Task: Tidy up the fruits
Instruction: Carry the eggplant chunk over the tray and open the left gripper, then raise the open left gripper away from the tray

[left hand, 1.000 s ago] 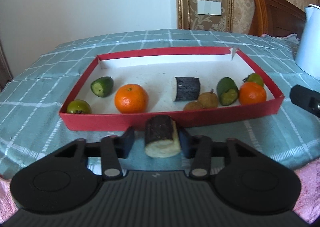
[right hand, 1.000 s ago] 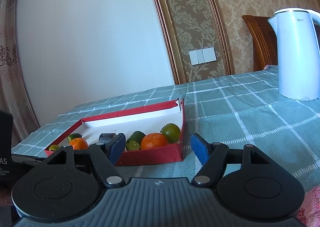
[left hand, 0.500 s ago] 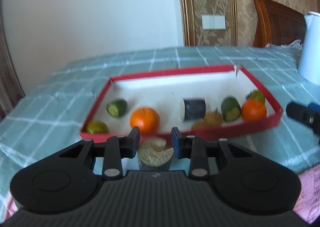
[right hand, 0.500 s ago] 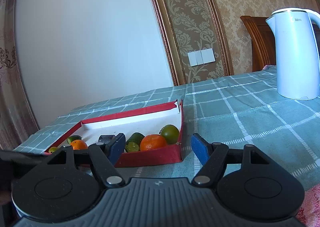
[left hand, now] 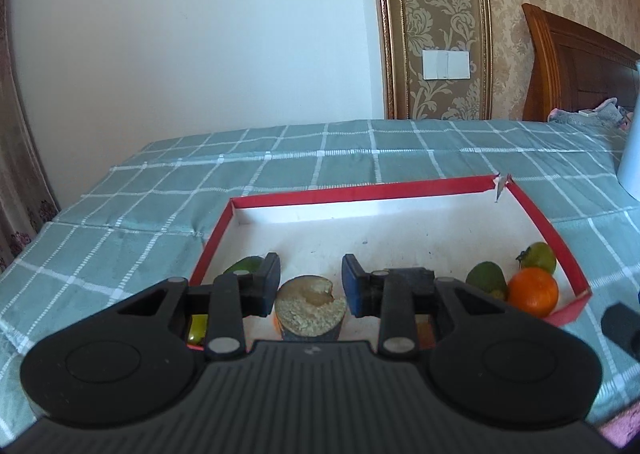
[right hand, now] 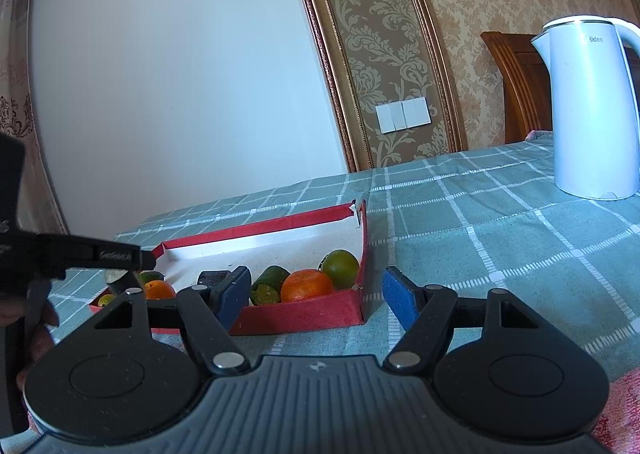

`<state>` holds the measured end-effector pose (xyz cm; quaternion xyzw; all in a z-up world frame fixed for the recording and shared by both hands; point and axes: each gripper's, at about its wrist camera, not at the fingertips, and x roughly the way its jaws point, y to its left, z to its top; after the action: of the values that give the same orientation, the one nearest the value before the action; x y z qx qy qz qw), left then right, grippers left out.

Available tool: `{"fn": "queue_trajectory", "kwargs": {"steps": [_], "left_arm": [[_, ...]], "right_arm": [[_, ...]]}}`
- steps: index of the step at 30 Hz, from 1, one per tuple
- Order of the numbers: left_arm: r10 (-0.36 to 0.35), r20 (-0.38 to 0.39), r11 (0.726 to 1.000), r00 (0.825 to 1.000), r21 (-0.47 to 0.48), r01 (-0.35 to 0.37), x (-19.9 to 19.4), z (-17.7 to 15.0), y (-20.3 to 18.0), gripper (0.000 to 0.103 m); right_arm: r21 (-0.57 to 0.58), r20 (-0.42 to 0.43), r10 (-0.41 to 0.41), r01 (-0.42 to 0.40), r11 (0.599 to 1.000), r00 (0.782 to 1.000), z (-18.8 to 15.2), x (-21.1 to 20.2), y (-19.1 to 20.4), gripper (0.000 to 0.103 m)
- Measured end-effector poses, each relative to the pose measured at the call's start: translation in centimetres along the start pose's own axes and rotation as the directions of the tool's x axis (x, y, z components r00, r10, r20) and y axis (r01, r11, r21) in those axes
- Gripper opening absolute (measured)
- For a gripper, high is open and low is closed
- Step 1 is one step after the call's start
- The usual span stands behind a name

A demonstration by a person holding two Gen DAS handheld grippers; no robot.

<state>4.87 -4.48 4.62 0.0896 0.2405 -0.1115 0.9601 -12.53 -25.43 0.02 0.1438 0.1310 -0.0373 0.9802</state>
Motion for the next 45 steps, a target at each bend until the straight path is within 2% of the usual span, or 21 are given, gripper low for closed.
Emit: {"fn": "queue_trajectory", "kwargs": {"steps": [4, 24, 27, 30, 33, 35, 39, 45], "left_arm": [[0.005, -0.017, 1.0, 1.0, 0.0, -0.005, 1.1, 0.1, -0.1, 0.031], [0.006, 0.006, 1.0, 1.0, 0.001, -0.006, 2.2, 0.8, -0.7, 0.032], [0.01, 0.004, 1.0, 1.0, 0.006, -0.01, 2.3, 0.8, -0.9, 0.04], [0.026, 0.013, 1.0, 1.0, 0.012, -0.026, 2.2, 0.7, -1.0, 0.057], [0.036, 0.026, 0.999, 0.999, 0.014, -0.036, 1.7, 0.6, -1.0, 0.076], [0.035, 0.035, 0.999, 0.999, 0.01, -0.036, 1.2, 0.6, -0.9, 0.092], [0.007, 0.042, 1.0, 0.999, -0.002, -0.007, -0.2, 0.4, -0.7, 0.103], [-0.016, 0.029, 1.0, 0.999, -0.005, 0.016, -2.7, -0.3, -0.4, 0.103]], "right_arm": [[0.003, -0.003, 0.002, -0.002, 1.0, 1.0, 0.0, 0.1, 0.1, 0.072], [0.014, -0.013, 0.012, -0.012, 1.0, 1.0, -0.1, 0.3, -0.3, 0.072], [0.014, -0.013, 0.013, -0.013, 1.0, 1.0, -0.1, 0.3, -0.3, 0.072], [0.014, -0.013, 0.013, -0.012, 1.0, 1.0, 0.0, 0.3, -0.3, 0.072], [0.014, -0.014, 0.013, -0.013, 1.0, 1.0, 0.0, 0.3, -0.3, 0.073], [0.014, -0.012, 0.01, -0.01, 1.0, 1.0, 0.0, 0.3, -0.3, 0.078], [0.011, -0.01, 0.007, -0.007, 1.0, 1.0, -0.1, 0.3, -0.3, 0.078], [0.012, -0.007, 0.003, -0.003, 1.0, 1.0, -0.2, 0.3, -0.3, 0.078]]}}
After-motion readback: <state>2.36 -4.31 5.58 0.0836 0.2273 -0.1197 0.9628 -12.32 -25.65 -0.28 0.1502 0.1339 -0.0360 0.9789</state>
